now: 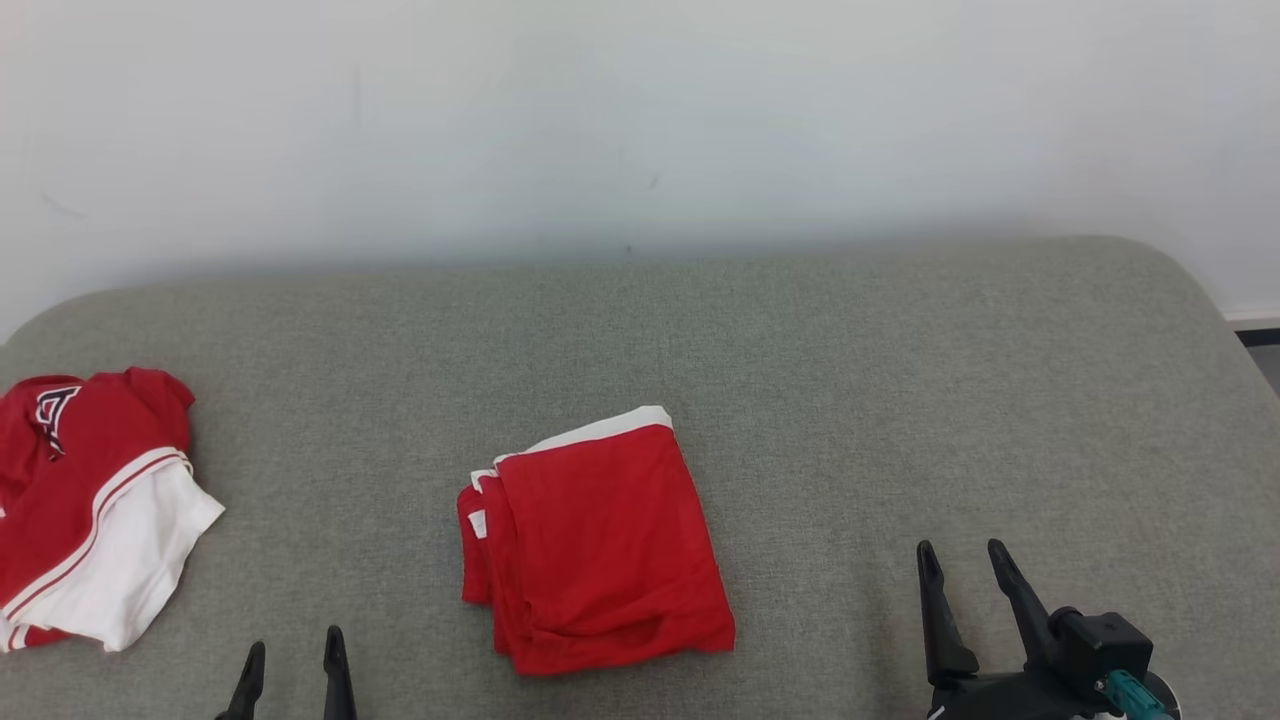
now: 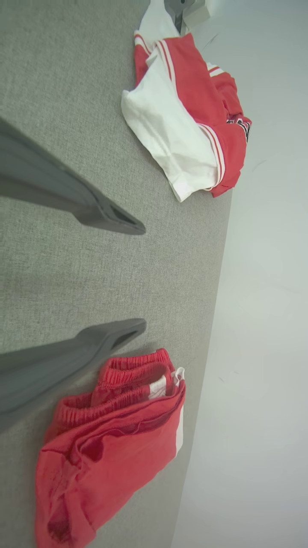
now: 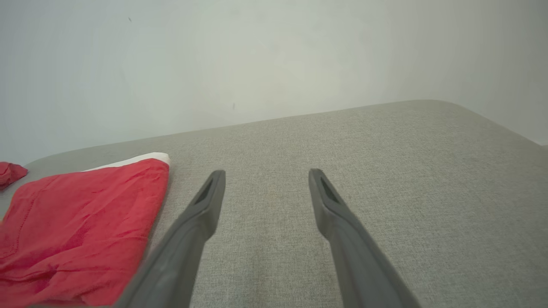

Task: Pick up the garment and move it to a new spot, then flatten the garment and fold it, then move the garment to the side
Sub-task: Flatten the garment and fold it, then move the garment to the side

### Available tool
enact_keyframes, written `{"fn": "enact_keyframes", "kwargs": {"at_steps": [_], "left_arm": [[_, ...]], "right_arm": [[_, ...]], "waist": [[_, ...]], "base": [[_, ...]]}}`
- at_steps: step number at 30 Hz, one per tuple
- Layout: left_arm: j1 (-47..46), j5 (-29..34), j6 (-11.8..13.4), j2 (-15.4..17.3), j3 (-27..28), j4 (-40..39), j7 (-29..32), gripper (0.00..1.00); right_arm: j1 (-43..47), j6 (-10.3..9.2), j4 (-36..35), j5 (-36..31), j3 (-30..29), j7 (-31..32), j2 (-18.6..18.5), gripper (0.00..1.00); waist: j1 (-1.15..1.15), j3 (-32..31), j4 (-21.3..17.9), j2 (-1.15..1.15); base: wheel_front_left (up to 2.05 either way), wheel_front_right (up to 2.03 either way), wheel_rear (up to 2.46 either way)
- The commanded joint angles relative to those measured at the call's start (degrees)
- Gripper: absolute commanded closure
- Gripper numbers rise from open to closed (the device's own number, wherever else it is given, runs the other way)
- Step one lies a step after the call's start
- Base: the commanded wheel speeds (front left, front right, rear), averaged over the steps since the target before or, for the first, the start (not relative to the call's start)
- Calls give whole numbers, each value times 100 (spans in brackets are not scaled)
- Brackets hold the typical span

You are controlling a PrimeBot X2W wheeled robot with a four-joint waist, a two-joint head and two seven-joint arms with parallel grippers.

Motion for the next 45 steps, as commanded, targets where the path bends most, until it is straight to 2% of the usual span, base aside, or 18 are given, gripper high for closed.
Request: {"fn": "enact_keyframes", "kwargs": {"at_steps": [1, 13, 24, 31, 41, 43, 45], "left_arm": [[78, 65, -7, 3, 21, -24, -19, 0], [240, 157, -10, 3, 9, -172, -19, 0], [-30, 36, 15, 3, -418, -120, -19, 0], [-299, 14, 28, 2, -664, -82, -19, 0], [-442, -84, 97, 3, -762, -35, -19, 0], [-472, -84, 100, 1, -770, -51, -19, 0], [-484, -86, 110, 3, -768, -74, -19, 0]], "right_arm": [[66, -15, 31, 44, 31, 1, 14, 0], [76, -15, 145, 170, 115, 1, 14, 0], [-860, -15, 920, 746, 1217, 1, 11, 0], [-1907, -15, 1980, 1153, 1720, 1, 8, 0], [-2781, -16, 3721, 1530, 1821, 36, 13, 0], [-2797, -16, 3935, 1619, 1904, 55, 12, 17], [-2817, -16, 4056, 1667, 2012, 51, 16, 90]], "waist": [[1, -53, 32, 0], [1, -152, 99, 0], [1, 460, 581, 0], [1, 855, 1015, 0], [1, 1013, 1302, 0], [1, 1018, 1307, 0], [1, 1004, 1288, 0]], "base": [[0, 0, 0], [0, 0, 0], [0, 0, 0], [0, 0, 0], [0, 0, 0], [0, 0, 0], [0, 0, 0]]}}
